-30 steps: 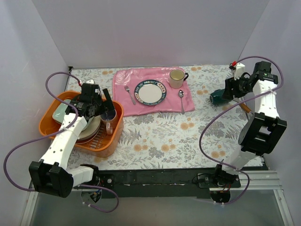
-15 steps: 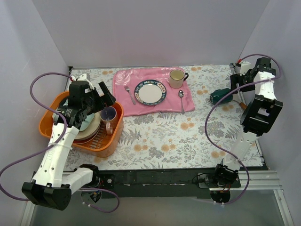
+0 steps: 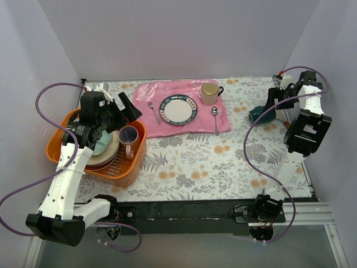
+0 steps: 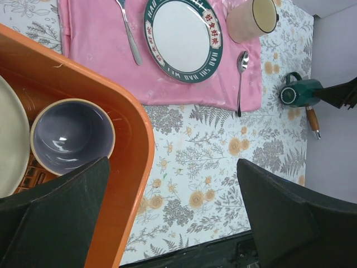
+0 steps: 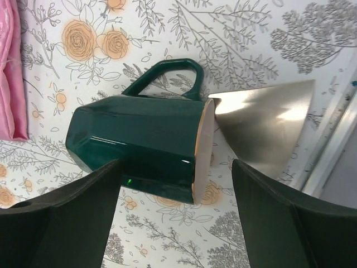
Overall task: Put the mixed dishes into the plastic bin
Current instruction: Pick up the cup at the center of the board.
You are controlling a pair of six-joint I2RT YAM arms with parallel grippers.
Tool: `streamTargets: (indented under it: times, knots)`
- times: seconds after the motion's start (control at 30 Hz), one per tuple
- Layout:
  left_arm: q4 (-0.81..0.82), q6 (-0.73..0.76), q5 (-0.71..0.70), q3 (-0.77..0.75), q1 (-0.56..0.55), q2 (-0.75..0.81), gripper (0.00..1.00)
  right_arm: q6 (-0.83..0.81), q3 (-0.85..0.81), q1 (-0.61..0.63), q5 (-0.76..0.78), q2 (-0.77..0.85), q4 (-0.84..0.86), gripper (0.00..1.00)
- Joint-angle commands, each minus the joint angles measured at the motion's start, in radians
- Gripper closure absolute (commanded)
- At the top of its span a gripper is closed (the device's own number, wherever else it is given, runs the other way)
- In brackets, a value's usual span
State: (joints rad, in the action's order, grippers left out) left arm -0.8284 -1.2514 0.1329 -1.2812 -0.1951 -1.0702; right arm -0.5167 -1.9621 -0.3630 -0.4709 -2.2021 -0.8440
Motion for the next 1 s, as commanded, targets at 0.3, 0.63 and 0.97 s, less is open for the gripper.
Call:
streamTargets:
  times: [0.3,0.63,0.97]
  knots:
    - [0.023,-0.023,0.053,-0.015,0.006,0.036,0.02,0.050,0.060,0.001,-0.173,-0.004,-0.026,0.21]
    - [0.037,-0.023,0.054,0.000,0.006,0.050,0.02,0.057,0.150,-0.001,-0.204,0.042,-0.012,0.39]
    - [0.045,-0.026,0.047,0.020,0.006,0.076,0.02,0.032,0.201,0.006,-0.267,0.094,-0.020,0.76]
